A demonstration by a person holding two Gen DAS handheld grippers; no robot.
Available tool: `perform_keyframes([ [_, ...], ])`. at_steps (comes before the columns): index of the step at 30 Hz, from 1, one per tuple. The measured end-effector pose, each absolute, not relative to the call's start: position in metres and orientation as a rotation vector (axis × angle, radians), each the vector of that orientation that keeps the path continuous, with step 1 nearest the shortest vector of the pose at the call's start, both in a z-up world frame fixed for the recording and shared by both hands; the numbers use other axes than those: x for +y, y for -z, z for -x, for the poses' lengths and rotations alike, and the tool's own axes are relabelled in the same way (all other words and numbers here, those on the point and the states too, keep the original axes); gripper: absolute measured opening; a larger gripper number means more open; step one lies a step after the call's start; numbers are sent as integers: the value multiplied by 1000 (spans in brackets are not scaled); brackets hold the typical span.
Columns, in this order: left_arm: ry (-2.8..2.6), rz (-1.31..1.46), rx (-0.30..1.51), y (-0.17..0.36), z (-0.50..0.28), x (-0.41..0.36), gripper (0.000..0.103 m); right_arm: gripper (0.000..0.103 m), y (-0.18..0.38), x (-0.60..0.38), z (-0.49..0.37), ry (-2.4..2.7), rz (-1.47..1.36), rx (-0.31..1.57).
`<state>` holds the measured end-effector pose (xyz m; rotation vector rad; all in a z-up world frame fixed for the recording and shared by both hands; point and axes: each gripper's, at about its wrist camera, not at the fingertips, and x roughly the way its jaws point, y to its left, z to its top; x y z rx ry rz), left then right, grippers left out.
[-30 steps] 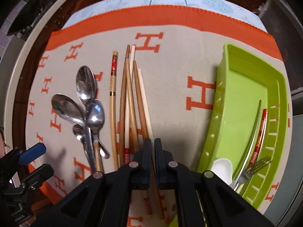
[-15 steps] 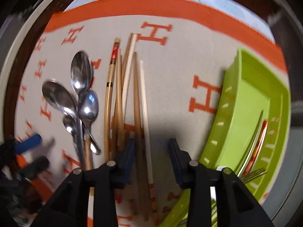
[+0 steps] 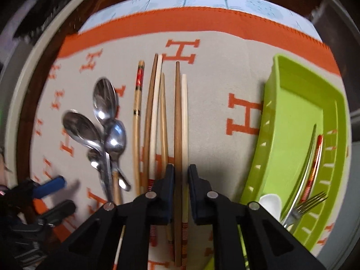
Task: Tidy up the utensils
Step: 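Grasp a plain wooden chopstick with the right gripper while the left gripper grasps another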
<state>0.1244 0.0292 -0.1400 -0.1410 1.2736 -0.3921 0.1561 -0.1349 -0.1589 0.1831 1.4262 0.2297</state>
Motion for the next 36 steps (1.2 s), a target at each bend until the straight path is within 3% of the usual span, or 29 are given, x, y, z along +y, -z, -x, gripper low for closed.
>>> perform_keyframes([
  [14, 464, 88, 1266, 126, -122, -12, 41, 12, 116, -167, -130, -222, -288, 1290],
  [18, 481, 76, 1280, 124, -130, -35, 30, 12, 92, -188, -114, -221, -337, 1232],
  [23, 484, 77, 1316, 128, -140, -64, 25, 12, 78, -209, -102, -173, -340, 1187],
  [30, 433, 74, 1365, 149, -159, -100, 14, 12, 97, -258, -90, -41, -368, 1199],
  [36, 371, 40, 1400, 168, -166, -111, 13, 12, 121, -275, -85, -27, -412, 1226],
])
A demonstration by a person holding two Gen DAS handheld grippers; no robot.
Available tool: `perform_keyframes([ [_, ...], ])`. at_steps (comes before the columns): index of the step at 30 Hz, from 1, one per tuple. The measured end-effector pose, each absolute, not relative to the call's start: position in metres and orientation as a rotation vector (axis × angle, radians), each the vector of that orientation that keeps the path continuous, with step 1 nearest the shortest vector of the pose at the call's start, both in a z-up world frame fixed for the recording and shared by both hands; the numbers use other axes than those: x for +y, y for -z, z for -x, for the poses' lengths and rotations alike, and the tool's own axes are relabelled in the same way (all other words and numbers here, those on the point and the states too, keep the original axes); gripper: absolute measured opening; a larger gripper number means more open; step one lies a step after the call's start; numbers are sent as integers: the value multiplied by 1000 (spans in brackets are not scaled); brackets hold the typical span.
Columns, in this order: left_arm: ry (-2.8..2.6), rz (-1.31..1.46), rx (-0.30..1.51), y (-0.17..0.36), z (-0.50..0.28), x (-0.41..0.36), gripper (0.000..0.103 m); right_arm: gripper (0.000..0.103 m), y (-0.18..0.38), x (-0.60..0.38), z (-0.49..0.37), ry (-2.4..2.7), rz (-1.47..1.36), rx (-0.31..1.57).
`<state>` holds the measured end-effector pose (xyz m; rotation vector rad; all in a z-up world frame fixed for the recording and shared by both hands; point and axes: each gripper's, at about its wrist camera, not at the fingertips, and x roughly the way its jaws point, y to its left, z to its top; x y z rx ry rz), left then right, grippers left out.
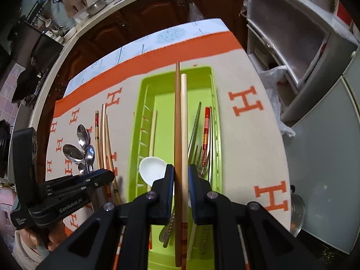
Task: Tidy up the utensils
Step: 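Grasp a plain wooden chopstick with the right gripper while the left gripper grasps another, then lower both wooden chopsticks into the green tray and open both grippers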
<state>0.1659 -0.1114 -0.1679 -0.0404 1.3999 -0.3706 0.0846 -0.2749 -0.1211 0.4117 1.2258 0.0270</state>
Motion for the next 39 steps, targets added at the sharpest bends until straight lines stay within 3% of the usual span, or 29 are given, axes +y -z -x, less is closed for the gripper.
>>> perform_keyframes([
  [26, 240, -78, 1406, 192, -168, -135, 14, 12, 116, -273, -80, -44, -365, 1187],
  [39, 246, -112, 1368, 188, -159, -138, 5, 14, 134, -277, -85, 1, -365, 1228],
])
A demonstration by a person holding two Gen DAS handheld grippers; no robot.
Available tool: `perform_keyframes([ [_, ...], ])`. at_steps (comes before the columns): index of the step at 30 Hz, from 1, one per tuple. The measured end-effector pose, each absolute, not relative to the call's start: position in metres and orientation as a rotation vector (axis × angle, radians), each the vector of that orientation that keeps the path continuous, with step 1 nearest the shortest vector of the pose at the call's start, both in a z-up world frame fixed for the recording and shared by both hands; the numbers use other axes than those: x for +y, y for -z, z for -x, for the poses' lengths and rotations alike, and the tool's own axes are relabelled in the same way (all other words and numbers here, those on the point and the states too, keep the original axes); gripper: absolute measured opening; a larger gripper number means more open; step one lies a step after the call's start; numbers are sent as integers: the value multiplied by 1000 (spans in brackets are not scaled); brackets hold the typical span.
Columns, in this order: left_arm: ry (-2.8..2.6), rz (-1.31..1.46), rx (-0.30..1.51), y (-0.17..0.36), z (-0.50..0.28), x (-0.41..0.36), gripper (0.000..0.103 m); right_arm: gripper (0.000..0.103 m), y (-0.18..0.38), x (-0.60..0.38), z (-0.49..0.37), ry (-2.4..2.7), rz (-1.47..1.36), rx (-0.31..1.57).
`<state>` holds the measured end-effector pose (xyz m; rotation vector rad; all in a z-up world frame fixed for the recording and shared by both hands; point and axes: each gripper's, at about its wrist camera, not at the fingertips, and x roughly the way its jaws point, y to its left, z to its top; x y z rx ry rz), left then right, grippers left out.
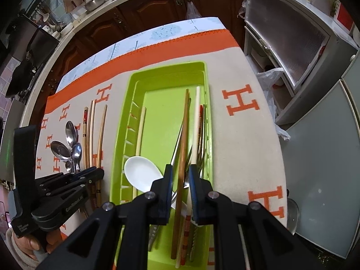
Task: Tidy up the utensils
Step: 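Lower both wooden chopsticks into the green tray and open both grippers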
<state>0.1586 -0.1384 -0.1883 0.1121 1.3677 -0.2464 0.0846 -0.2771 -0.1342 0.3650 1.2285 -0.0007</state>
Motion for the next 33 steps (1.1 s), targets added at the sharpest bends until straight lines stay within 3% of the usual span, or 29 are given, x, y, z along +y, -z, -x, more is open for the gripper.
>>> perform_keyframes([
  [8, 292, -60, 1374, 179, -148, -130, 4, 14, 129, -285, -67, 6, -443, 1191],
  [18, 404, -46, 1333, 130, -111, -110, 4, 14, 118, -302, -9, 49, -547, 1100],
  [28, 518, -20, 1269, 77, -94, -161, 4, 14, 120, -323, 23, 144, -630, 1055],
  [30, 532, -21, 1266, 75, -97, -176, 4, 23, 117, -325, 27, 155, -627, 1033],
  [31, 537, -20, 1266, 74, -98, -182, 4, 33, 114, -326, 30, 168, -621, 1014],
  [33, 554, -26, 1252, 74, -98, -197, 4, 35, 108, -326, 35, 195, -603, 976],
])
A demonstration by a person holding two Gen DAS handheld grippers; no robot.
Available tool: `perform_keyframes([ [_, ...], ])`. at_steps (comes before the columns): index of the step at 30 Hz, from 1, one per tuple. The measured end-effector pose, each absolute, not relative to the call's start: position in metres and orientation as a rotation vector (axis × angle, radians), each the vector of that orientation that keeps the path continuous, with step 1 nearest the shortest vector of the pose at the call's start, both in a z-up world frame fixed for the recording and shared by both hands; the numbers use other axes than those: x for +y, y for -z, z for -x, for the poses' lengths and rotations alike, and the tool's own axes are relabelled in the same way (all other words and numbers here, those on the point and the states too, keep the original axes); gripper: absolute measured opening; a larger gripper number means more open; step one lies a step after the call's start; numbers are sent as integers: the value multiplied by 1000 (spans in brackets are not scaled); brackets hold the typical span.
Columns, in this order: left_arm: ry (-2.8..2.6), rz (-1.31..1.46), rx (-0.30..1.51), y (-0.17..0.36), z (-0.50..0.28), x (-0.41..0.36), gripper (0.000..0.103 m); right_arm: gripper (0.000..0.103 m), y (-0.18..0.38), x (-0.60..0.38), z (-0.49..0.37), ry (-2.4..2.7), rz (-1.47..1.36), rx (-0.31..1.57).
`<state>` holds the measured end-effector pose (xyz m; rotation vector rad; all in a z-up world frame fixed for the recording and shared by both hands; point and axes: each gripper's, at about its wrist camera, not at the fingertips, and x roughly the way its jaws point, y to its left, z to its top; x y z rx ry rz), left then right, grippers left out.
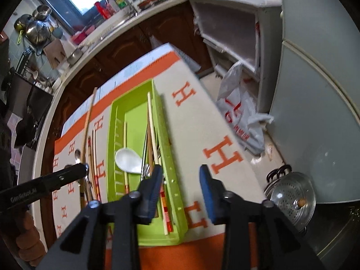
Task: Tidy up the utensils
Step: 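Lower both wooden chopsticks into the green tray and open both grippers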
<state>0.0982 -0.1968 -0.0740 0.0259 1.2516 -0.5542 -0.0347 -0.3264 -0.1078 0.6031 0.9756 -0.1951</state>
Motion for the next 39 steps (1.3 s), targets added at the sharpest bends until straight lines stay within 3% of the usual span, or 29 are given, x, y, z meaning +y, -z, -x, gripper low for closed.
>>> perform_keyframes([
  [12, 490, -137, 1207, 120, -105, -224, 7, 35, 107, -328, 41, 221, -580, 965],
  [14, 488, -152, 1193, 121, -102, -222, 14, 35, 108, -327, 40, 220, -581, 970],
  [16, 486, -149, 1181, 119, -101, -218, 38, 35, 107, -327, 40, 218, -583, 968],
  [18, 476, -136, 1165, 116, -99, -212, 49, 35, 106, -327, 40, 217, -581, 965],
  [39, 283, -141, 1057, 97, -73, -91, 50, 35, 88, -279, 29, 138, -493, 962],
])
